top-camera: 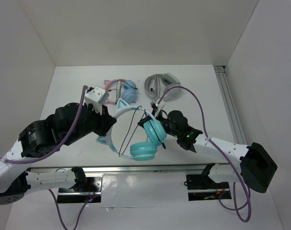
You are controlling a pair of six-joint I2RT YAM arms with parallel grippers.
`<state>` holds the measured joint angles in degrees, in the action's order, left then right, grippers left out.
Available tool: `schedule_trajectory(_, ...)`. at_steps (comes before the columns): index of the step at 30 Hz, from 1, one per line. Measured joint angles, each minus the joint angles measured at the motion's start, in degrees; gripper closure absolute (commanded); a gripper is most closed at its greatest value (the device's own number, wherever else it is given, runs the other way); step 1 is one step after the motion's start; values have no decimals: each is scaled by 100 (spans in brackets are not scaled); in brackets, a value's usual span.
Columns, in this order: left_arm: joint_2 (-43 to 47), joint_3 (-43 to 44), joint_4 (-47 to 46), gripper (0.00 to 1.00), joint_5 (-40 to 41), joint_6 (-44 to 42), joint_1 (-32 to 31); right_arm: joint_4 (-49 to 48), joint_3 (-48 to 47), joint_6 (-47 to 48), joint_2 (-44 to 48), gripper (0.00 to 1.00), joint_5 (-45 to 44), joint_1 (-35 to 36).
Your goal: Wrap the headphones
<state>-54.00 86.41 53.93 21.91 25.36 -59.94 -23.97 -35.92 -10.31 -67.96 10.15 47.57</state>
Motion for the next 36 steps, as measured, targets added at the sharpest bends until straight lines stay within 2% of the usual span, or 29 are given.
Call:
schedule_trajectory(7,168,0,-260,100,531,236,0,-710,470,-363,-393,71,295,-22)
schedule_trajectory(13,431,-48,-487,100,916,343,0,-1108,815,-590,-649,59,428,-20)
schedule_trajectory(21,420,-50,-560,100,1056,345,0,-1436,905,-662,-776,58,424,4)
schedule_trajectory(26,358,-55,-562,100,1049,345,0,-1499,905,-682,-935,42,238,79)
schedule_trajectory(29,358,-55,-562,100,1051,348,0,-1506,887,-649,-940,39,205,120)
schedule_trajectory(32,358,-55,-562,100,1049,354,0,-1495,828,-601,-940,18,151,131)
schedule_trajectory(36,358,-52,-562,100,1014,380,0,-1486,592,-481,-966,17,98,131)
